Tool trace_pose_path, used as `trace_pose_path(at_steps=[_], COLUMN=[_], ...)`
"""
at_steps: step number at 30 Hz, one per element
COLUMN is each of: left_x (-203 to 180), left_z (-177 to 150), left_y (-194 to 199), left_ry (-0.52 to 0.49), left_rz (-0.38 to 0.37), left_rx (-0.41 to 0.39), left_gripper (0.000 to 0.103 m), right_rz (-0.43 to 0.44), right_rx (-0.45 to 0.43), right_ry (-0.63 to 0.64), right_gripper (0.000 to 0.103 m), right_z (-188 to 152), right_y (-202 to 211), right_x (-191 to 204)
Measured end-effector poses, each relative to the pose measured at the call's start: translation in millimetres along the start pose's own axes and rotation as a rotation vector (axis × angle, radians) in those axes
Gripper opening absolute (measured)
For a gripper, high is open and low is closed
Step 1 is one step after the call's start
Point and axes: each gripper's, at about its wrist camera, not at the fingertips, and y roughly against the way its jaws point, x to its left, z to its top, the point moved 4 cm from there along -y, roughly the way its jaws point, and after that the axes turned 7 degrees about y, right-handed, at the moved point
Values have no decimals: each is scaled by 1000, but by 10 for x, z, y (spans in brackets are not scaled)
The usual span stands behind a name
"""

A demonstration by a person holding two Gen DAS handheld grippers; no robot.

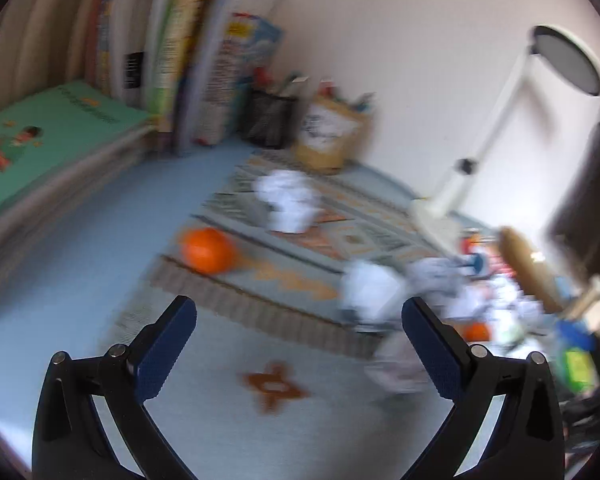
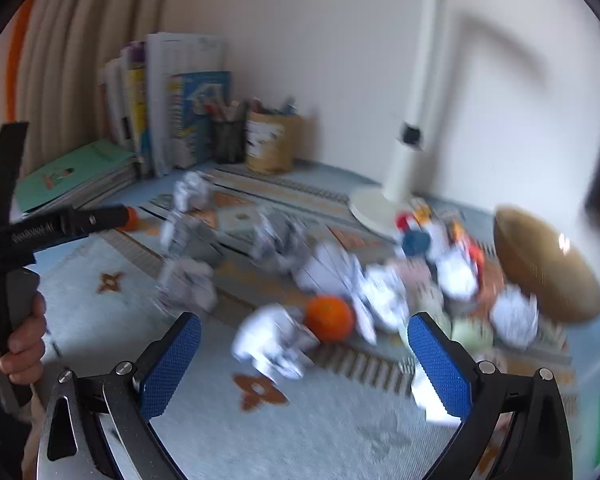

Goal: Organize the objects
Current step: 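Grasp the orange with the left tool while the right tool grasps a paper ball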

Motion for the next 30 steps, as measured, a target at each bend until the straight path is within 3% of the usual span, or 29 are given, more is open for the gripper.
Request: trace_pose_path(at_steps=[1, 3, 5, 8, 12, 15, 19, 21, 22, 24, 26, 30], left_x=[95, 214, 312, 414, 363, 343, 335, 318, 304, 275, 257, 184], left_z=[63, 161, 252, 366, 353, 352, 363, 360, 363, 366, 368, 361], left_y=[-51, -194, -371, -539, -700, -705, -736, -784, -795, -804, -808, -737], left_ry=[0, 8, 34, 66, -29, -32, -63, -71, -76, -92, -112, -132], left_rz=[47, 72, 91, 85, 143, 123, 132, 128, 133, 138, 166, 147], left_rx=[23, 74, 126, 134, 132, 138, 149, 167, 165, 164, 157, 144], left_gripper=[102, 102, 102, 102, 97, 93, 78, 69, 66, 47, 35, 35], right_rz=[29, 160, 293, 448, 442, 458, 448, 446, 447, 439, 425, 426], right_rx=[-5, 4, 71, 180, 284, 324, 364, 391, 394, 382, 371, 322], right_ry=[12, 2, -38, -118, -189, -193, -225, -230, -230, -226, -210, -193], right_gripper=[103, 103, 103, 100, 91, 90, 86, 74, 69, 63, 60, 59], right_z=[98, 308, 445, 567, 606, 629, 595, 543, 532, 521, 526, 561], right_y=[1, -92, -302, -660, -1114, -1372, -1587, -1669, -1699, -1709, -1688, -1562], right_x=[51, 155, 268, 438, 539, 583, 609, 629, 654, 675, 699, 694])
